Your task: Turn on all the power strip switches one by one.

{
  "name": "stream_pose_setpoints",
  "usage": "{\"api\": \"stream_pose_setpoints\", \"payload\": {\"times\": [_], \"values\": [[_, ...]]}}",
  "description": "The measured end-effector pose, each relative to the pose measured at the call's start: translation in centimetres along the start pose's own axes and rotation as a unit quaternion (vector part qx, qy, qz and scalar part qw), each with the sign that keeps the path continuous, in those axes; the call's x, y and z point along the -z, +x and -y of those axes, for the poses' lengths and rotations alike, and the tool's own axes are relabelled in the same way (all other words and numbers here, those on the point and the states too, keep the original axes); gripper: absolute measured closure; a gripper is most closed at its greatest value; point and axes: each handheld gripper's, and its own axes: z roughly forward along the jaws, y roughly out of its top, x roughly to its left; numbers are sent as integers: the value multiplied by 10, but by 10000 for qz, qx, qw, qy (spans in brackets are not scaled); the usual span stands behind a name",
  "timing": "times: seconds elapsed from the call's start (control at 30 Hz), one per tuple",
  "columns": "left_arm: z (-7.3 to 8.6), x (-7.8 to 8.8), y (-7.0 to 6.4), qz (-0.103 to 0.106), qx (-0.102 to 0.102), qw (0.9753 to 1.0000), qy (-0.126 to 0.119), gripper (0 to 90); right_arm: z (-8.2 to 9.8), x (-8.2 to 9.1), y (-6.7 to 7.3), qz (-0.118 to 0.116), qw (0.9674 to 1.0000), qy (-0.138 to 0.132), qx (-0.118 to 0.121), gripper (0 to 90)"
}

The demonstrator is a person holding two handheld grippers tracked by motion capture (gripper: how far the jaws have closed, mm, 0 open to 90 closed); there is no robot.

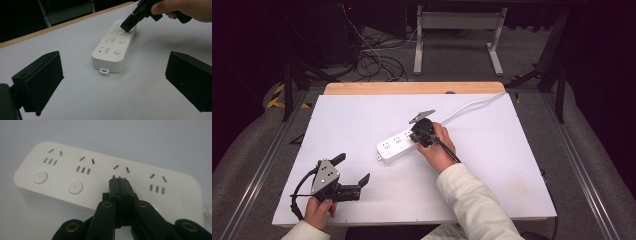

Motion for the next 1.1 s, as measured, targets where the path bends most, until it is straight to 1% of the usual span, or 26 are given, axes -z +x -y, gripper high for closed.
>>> {"api": "stream_pose_setpoints", "payload": {"times": [0.03, 0.1, 0.13, 0.17, 0.2, 0.23, 0.37, 0.47, 0.6, 0.7, 0.83, 0.87, 0.93, 0.97, 1.0, 1.03, 1.1], "values": [[0, 0, 0, 4, 15, 10000, -18, 18, -2, 5, 1, -73, 9998, -179, 12, 900], [0, 0, 0, 3, 18, 10000, -24, 18, -7, 17, 5, -198, 9982, -574, -25, 900], [0, 0, 1, -11, 7, 10000, -22, 18, -7, 17, 5, -198, 9982, -574, -25, 900], [0, 0, 1, -14, -2, 10000, -11, 18, -9, 21, 6, -221, 9976, -659, -1, 900], [0, -1, 1, -4, 30, 10000, -10, 18, -11, 23, 8, -252, 9975, -666, 8, 900], [0, -1, 1, 7, 28, 10000, -9, 18, -13, 26, 11, -305, 9967, -748, 80, 900], [0, 1, 0, -8, -3, 10000, -27, 18, -16, 29, 11, -341, 9960, -815, 118, 900], [0, 1, 0, -4, -2, 10000, -22, 18, -16, 29, 11, -357, 9961, -807, 97, 900], [0, 1, 1, 15, 23, 10000, -36, 18, -17, 30, 12, -410, 9959, -793, 137, 900], [0, 2, 2, 106, 44, 9999, -77, 18, -18, 30, 15, -447, 9955, -820, 183, 900], [0, 2, 2, 101, 48, 9999, -73, 18, -19, 30, 22, -493, 9950, -805, 318, 900], [0, 2, 1, 96, 47, 9999, -73, 18, -19, 29, 23, -518, 9948, -817, 312, 900], [-1, 2, 1, 96, 8, 9999, -78, 18, -19, 28, 25, -570, 9947, -802, 300, 900], [-1, 2, 1, 94, 10, 9999, -77, 18, -19, 24, 26, -592, 9951, -737, 303, 900], [-1, 1, 1, 89, 8, 9999, -76, 18, -19, 24, 26, -592, 9951, -737, 303, 900], [0, 1, 1, 92, 30, 9999, -77, 18, -17, 20, 28, -602, 9956, -632, 329, 900], [0, 1, 1, 80, 25, 9999, -75, 18, -17, 17, 29, -612, 9959, -593, 303, 900]]}}
